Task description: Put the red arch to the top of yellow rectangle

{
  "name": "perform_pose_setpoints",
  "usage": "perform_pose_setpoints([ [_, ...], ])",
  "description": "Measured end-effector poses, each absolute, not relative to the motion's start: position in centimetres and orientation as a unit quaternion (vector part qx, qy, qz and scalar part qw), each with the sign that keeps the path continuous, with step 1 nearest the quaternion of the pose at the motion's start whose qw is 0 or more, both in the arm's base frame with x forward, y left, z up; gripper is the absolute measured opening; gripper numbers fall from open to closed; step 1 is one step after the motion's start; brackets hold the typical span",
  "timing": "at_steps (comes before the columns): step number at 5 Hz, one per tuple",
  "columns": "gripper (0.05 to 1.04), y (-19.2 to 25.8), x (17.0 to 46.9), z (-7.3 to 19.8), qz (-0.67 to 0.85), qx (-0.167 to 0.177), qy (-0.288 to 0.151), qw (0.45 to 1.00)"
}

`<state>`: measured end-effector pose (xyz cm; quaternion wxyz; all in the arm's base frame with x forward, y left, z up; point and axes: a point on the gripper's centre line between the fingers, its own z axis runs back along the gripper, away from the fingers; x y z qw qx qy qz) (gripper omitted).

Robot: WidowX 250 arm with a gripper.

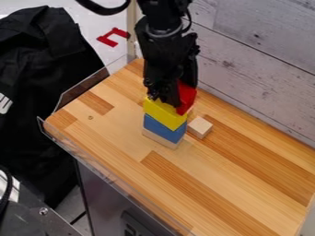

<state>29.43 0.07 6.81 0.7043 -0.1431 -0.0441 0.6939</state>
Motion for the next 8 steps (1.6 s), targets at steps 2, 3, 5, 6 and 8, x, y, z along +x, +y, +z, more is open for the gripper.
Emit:
perform_pose_setpoints([
  [2, 0.568, 0.0, 29.3, 6.7, 0.692, -0.153, -0.036, 0.705],
  [3, 0.567, 0.1, 29.2, 6.7, 0.694, -0.156, -0.030, 0.702],
  [5, 0.567, 0.8, 28.6, 6.4, 0.696, -0.157, -0.019, 0.700],
  [6, 0.567, 0.9, 28.5, 6.4, 0.697, -0.157, -0.016, 0.699],
  [8, 0.568, 1.1, 28.6, 6.5, 0.695, -0.158, -0.018, 0.702],
])
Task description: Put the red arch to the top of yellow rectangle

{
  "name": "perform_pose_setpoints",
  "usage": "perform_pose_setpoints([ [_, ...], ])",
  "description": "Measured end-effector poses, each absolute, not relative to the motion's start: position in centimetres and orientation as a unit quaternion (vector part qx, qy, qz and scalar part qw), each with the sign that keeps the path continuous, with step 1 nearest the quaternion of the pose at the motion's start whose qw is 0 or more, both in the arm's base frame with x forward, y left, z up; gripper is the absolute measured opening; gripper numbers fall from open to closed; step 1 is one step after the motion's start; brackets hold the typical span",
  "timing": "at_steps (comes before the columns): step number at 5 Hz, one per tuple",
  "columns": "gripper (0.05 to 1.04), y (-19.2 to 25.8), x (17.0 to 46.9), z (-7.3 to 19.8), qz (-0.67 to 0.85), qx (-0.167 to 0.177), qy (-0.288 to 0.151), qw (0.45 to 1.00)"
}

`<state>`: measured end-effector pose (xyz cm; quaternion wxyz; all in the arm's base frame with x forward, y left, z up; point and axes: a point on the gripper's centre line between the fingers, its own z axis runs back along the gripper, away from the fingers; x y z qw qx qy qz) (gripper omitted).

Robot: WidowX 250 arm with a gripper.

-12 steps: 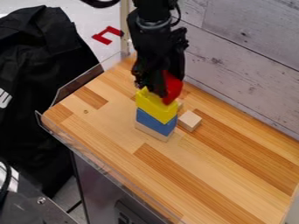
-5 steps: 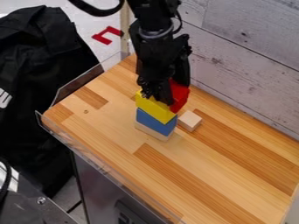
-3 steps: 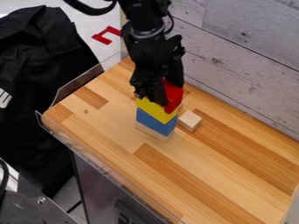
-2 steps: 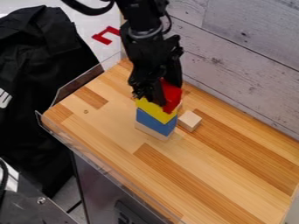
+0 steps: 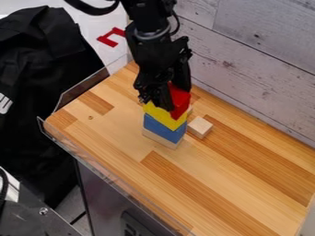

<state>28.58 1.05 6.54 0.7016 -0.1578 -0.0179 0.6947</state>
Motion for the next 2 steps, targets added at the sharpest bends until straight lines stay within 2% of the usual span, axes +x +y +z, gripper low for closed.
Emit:
perform_pose_setpoints([
  [1, 0.638, 1.07, 28.90, 6.38, 0.694, -0.156, -0.013, 0.703],
  [2, 0.927, 1.25, 29.15, 6.24, 0.683, -0.147, 0.002, 0.715],
])
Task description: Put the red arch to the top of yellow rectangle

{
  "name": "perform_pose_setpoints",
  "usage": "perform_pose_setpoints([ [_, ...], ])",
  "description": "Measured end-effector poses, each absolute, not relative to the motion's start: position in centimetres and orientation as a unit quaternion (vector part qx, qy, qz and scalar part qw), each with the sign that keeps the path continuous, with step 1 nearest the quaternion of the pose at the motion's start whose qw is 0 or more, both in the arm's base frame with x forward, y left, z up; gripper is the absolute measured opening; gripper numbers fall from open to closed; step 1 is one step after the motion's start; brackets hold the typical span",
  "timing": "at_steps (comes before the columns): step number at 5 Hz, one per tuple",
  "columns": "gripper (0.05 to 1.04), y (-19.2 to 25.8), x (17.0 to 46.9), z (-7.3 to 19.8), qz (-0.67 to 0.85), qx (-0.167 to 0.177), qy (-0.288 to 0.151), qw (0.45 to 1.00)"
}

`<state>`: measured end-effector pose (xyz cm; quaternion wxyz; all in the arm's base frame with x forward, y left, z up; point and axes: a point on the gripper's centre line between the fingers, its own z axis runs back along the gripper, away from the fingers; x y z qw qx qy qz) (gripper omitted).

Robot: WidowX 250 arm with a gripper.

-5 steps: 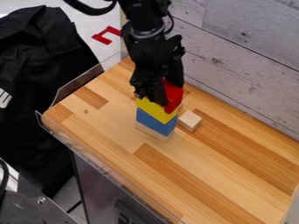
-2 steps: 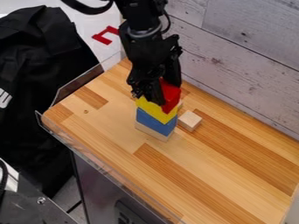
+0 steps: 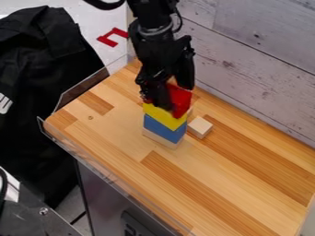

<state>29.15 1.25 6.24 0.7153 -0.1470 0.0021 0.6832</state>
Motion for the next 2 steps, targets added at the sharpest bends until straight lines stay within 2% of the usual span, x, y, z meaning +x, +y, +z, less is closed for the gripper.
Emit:
perform_pose_setpoints([
  [1, 1.005, 1.6, 29.3, 6.6, 0.670, -0.133, -0.003, 0.730],
  [2, 0.999, 1.0, 29.2, 8.0, 0.642, -0.127, -0.025, 0.756],
])
